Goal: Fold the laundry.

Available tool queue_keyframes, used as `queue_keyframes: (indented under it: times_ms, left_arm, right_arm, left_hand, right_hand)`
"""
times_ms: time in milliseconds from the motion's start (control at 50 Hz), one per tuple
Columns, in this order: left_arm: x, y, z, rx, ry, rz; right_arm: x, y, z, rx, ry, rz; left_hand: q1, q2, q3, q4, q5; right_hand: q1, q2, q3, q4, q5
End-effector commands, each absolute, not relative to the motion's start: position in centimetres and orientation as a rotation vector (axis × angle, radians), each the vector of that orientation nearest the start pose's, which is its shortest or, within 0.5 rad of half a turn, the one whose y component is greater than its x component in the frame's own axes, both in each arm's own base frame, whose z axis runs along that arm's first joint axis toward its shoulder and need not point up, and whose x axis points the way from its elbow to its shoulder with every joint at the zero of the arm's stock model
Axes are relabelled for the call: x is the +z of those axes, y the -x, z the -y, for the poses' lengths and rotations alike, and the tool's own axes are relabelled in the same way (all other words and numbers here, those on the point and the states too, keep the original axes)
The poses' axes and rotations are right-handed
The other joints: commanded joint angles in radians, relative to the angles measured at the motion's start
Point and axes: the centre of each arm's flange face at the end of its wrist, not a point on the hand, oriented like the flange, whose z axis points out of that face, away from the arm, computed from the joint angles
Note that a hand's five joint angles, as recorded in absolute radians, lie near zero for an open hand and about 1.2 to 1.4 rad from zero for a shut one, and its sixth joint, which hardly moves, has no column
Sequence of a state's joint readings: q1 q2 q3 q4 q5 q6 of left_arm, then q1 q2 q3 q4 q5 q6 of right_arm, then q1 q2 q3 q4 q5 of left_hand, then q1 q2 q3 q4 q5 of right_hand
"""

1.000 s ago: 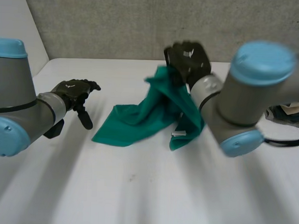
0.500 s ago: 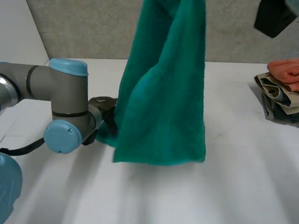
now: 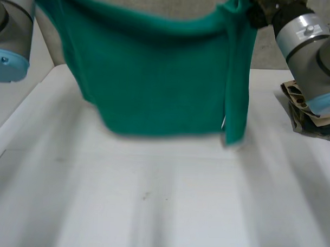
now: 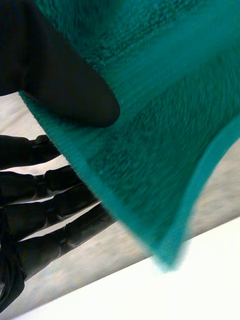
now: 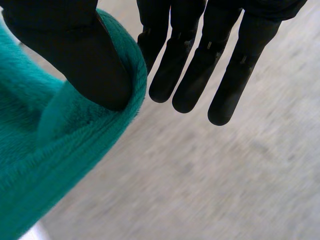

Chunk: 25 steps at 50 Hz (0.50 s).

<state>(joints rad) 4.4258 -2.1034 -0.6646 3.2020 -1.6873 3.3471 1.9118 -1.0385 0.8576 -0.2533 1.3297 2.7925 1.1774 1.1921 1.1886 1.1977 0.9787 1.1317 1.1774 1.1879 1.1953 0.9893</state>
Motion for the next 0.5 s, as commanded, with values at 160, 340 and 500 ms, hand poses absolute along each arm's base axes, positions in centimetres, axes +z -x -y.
queue_keyframes:
  times_ms: [160, 340, 500]
  left_arm:
    - [30.2, 22.4, 39.6, -2.381, -0.223, -2.062]
    - [20.2, 23.1, 37.1, -2.063, -0.485, -2.386]
    - [18.3, 22.6, 36.4, -1.969, -0.517, -2.434]
  right_arm:
    - [27.6, -29.0, 38.1, -2.273, 0.967, -1.359]
    - [16.9, -26.8, 36.3, -1.921, 1.233, -1.697]
    - [12.2, -25.3, 34.7, -1.805, 1.676, -1.78]
  left_hand:
    - [0.219, 0.204, 0.208, 0.199, 0.243]
    - [0.219, 0.204, 0.208, 0.199, 0.243]
    - [0.219, 0.204, 0.208, 0.199, 0.243]
  right_hand:
    - [0.265, 0.219, 0.208, 0.201, 0.232]
    - [0.265, 0.219, 0.208, 0.201, 0.232]
    - [-0.148, -0.194, -0.204, -0.212, -0.18]
